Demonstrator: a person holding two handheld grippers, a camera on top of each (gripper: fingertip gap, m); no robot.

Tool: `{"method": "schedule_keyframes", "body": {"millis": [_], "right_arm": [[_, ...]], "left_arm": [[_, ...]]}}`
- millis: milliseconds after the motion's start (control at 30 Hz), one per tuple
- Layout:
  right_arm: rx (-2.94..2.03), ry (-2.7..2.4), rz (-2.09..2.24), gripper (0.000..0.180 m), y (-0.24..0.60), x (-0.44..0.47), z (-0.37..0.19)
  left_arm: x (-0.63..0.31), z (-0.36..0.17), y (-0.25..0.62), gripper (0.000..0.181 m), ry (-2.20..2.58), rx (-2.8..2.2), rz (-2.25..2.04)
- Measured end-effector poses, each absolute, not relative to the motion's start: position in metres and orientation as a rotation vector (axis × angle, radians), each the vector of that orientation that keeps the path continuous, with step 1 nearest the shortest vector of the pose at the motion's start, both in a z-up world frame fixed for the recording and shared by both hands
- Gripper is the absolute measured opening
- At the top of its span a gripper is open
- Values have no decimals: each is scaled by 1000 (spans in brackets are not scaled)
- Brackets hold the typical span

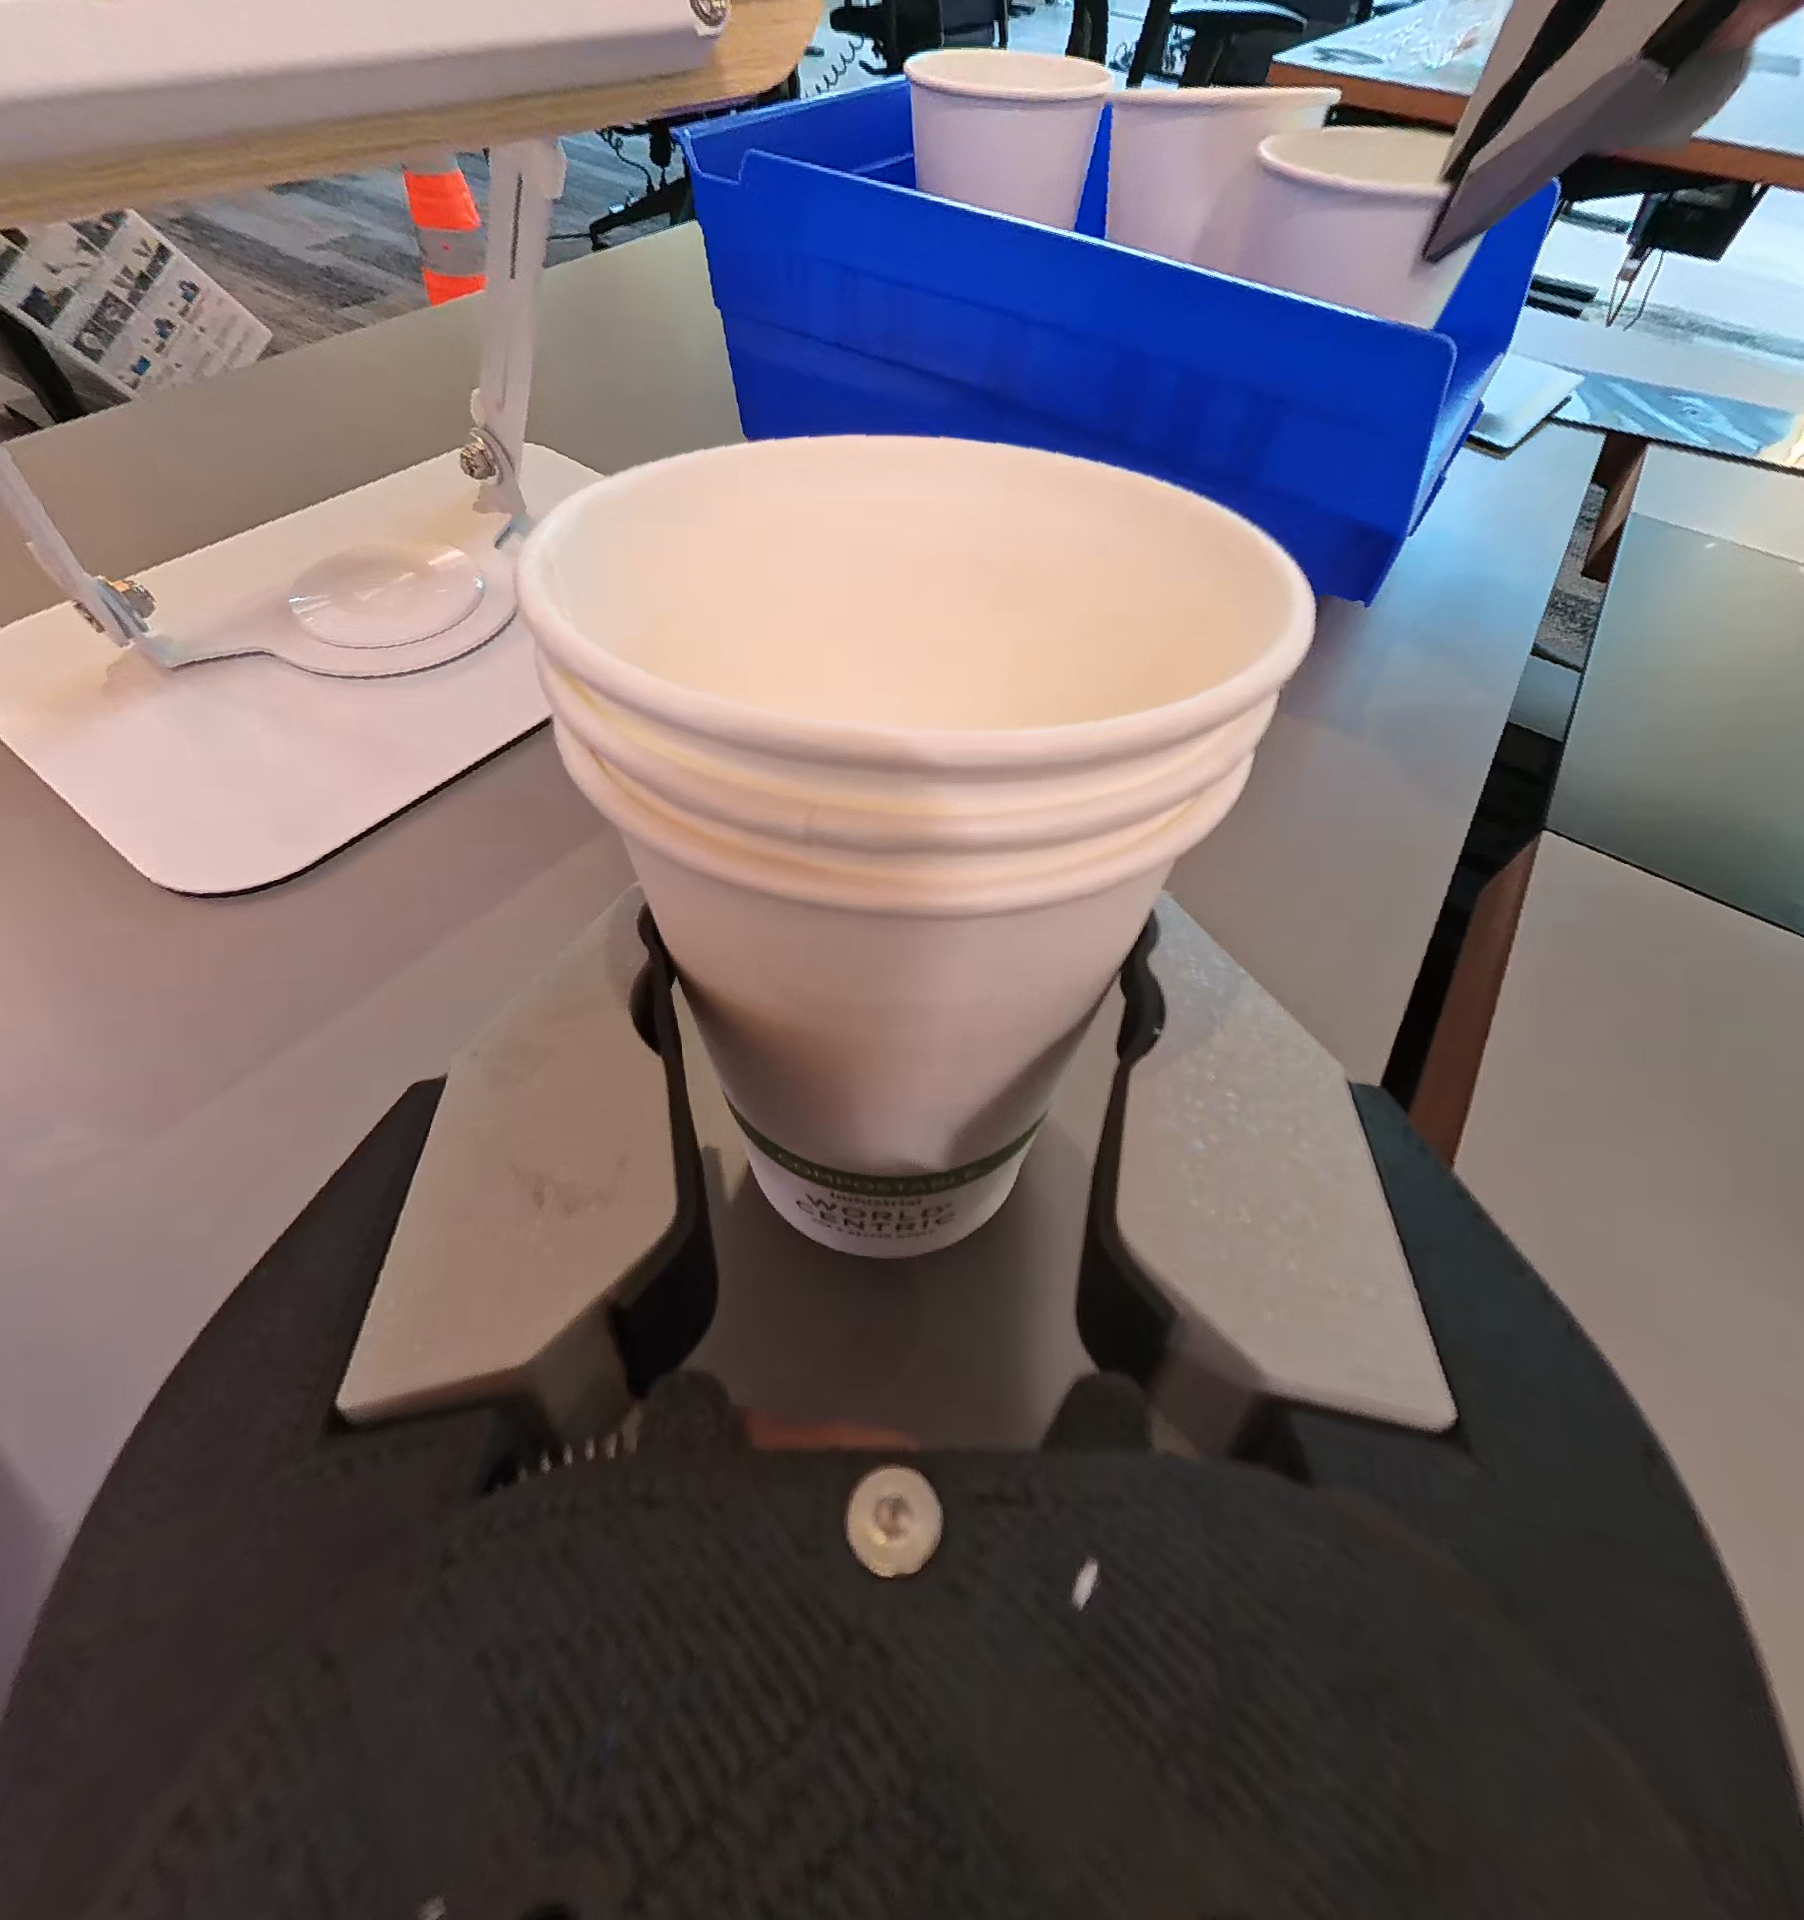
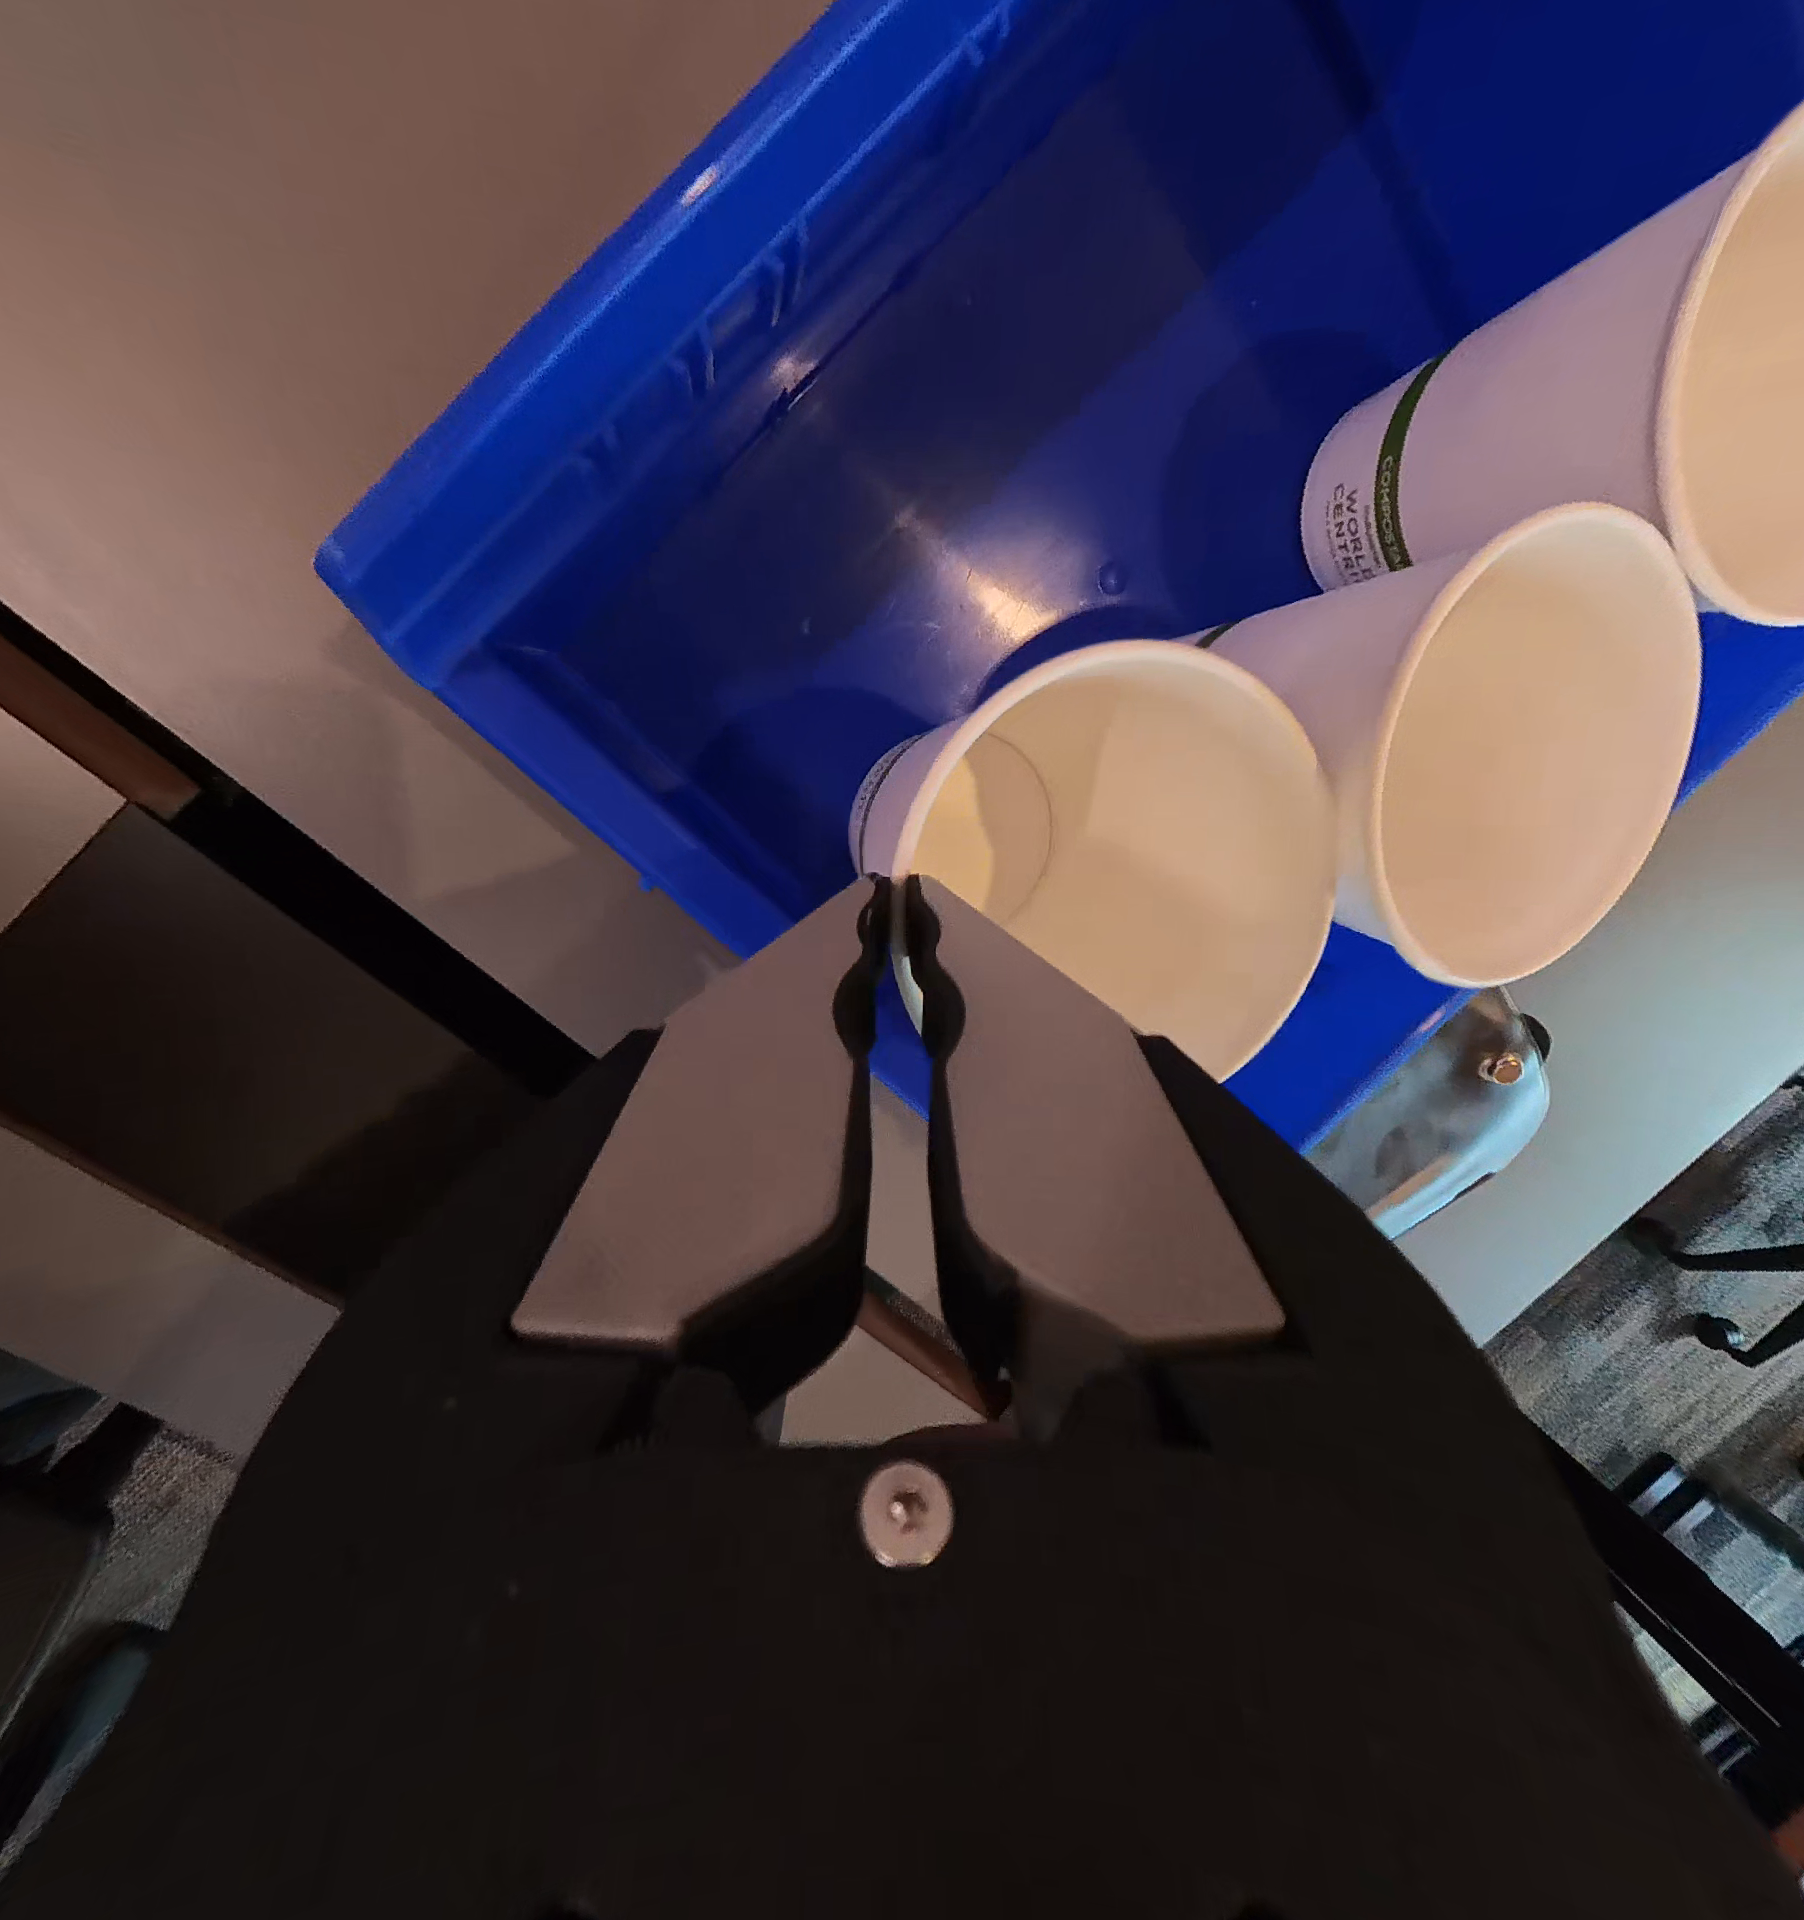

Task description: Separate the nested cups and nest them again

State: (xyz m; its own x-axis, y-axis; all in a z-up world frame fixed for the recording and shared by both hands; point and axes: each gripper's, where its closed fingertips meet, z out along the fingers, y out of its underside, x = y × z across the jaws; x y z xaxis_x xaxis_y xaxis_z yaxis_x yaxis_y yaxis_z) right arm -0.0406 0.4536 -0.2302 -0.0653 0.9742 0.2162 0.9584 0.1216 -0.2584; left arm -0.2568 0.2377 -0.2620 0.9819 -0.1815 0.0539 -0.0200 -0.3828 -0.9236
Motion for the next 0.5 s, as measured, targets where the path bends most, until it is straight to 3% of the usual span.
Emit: {"method": "schedule_keyframes", "body": {"millis": [500], "right_arm": [[-1948,-2061,4,0,468,-2,-230]], "left_arm": [[-256,-261,237,86,147,-1954,-174]]}}
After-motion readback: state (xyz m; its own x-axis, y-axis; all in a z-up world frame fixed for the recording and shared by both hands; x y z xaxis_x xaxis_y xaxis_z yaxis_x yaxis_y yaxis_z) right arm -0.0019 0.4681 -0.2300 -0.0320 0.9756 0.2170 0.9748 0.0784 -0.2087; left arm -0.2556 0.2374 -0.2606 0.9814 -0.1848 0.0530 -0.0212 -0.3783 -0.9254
